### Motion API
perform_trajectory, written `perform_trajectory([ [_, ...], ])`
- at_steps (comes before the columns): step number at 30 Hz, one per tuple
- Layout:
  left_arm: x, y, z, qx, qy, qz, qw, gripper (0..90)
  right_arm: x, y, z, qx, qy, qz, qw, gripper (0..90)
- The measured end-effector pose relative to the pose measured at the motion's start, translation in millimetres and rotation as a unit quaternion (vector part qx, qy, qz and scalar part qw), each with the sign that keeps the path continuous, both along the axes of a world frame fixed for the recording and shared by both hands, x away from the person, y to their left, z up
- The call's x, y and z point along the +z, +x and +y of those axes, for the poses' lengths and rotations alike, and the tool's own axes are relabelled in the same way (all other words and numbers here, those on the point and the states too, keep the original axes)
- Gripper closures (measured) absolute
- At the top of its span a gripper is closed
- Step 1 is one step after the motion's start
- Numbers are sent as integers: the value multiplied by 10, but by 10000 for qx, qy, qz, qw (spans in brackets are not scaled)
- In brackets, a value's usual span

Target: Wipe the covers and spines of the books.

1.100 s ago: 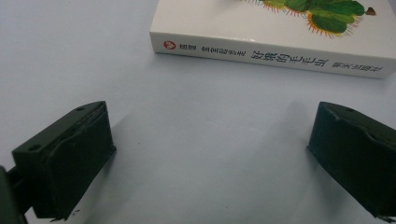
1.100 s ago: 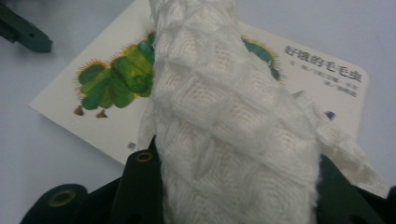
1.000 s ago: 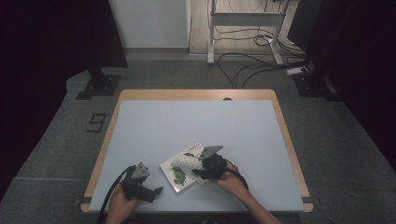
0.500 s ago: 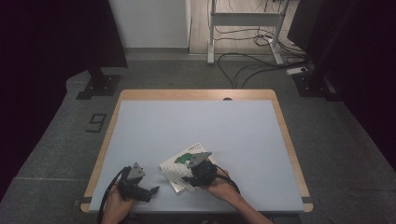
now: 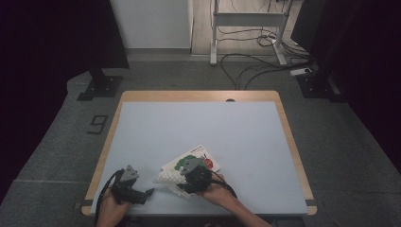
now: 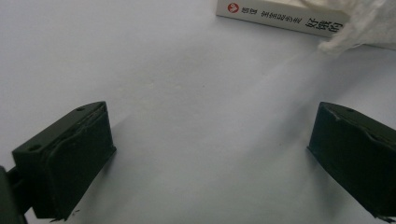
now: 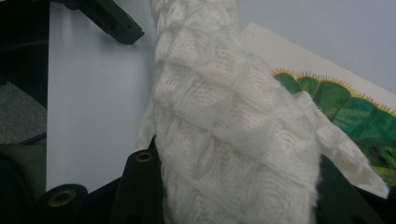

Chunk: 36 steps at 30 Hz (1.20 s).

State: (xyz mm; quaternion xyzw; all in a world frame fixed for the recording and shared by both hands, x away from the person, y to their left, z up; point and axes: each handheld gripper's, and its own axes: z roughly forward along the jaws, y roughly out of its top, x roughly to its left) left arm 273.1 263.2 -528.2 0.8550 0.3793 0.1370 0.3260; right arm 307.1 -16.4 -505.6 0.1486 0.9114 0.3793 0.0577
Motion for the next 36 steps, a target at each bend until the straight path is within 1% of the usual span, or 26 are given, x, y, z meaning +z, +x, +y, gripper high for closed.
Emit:
perform_trajectory([
  [6,-1,0,1,3,-6,1,10000,0,13,90,86,-41,-71,-13,10000,603],
  [20,-3,0,0,9,-9,0,10000,0,17,296,220,-139,-88,31,9999,602],
  [24,-3,-1,-1,13,-7,-4,10000,0,12,307,199,-123,-70,49,9999,603],
  [29,-3,-1,-1,13,-7,-4,10000,0,7,324,138,-219,-53,58,9997,603],
  [36,-3,-1,-1,14,-7,-5,10000,0,-4,363,-3,-382,-26,61,9992,603],
])
